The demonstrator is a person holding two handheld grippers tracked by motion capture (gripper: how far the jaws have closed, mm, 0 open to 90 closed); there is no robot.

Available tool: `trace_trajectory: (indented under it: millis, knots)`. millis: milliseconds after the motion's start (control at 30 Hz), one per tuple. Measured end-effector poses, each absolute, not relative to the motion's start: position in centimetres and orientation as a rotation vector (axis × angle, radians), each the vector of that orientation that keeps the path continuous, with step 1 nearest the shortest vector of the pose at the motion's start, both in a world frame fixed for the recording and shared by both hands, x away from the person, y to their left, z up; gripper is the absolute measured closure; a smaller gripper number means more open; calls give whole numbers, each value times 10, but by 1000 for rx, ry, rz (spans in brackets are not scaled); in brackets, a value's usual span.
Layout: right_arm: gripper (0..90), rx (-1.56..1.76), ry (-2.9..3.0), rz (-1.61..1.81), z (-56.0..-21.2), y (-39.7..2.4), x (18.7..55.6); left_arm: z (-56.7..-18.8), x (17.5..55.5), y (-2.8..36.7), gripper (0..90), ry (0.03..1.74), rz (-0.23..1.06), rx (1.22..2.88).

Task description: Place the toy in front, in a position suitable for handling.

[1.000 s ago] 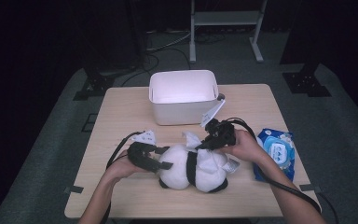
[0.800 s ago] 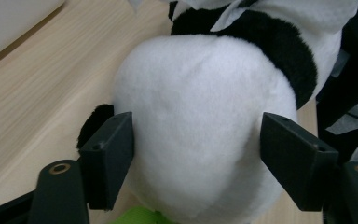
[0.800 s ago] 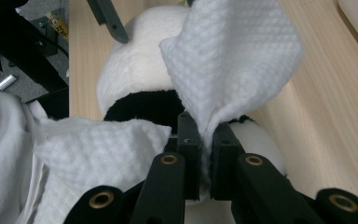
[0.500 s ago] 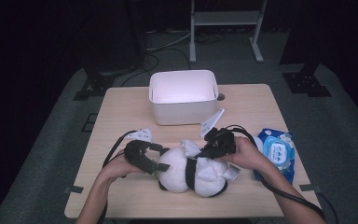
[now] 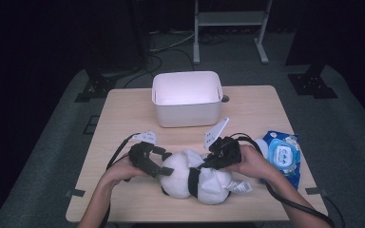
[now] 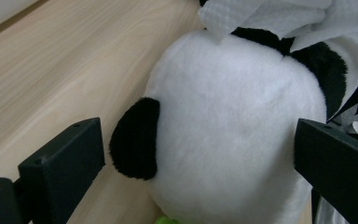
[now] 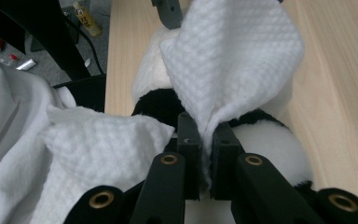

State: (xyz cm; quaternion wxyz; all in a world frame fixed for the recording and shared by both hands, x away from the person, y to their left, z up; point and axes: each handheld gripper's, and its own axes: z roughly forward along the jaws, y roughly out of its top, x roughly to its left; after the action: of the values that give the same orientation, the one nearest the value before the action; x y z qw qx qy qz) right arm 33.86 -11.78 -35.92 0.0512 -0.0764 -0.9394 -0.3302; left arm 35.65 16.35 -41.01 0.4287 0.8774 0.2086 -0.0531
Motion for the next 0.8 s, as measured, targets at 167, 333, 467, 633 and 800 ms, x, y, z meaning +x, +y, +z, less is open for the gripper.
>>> trace_trajectory:
  millis: [167, 333, 467, 633, 800]
  knots:
    - [847, -195, -2843, -997, -360, -117, 335, -421, 361, 162, 0, 516, -245, 2165]
    - [845, -192, -2835, -987, -356, -116, 336, -427, 361, 164, 174, 463, -334, 2122]
    - [844, -196, -2838, -989, -351, -115, 339, -424, 358, 165, 261, 440, -272, 2129]
    - [844, -224, -2850, -991, -347, -115, 344, -420, 358, 165, 321, 434, -180, 2119]
    - [845, -252, -2888, -1018, -343, -118, 352, -414, 356, 164, 341, 430, -21, 2098]
